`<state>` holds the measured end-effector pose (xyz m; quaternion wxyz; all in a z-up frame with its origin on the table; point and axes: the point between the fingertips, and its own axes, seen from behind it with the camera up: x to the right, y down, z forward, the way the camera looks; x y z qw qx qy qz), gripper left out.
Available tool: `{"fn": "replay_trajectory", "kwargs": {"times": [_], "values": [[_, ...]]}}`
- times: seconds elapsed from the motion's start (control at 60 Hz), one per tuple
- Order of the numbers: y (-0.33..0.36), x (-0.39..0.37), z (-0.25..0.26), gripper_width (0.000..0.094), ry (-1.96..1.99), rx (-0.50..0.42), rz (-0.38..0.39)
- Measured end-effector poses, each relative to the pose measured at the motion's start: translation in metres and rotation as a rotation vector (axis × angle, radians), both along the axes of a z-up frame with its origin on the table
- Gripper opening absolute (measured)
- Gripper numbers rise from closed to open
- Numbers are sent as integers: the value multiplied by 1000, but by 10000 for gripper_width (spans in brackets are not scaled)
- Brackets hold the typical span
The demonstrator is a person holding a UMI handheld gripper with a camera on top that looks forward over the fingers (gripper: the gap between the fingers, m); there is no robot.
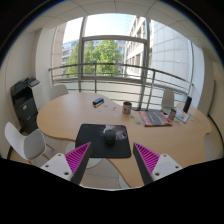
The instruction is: Arrange mouse
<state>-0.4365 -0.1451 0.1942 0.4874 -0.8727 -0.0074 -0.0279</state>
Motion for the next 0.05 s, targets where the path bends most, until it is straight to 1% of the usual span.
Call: {"fn": "replay_trajectory", "kwargs": {"times": [0.05], "values": [[-5, 0, 2, 845, -5, 3, 5]]}}
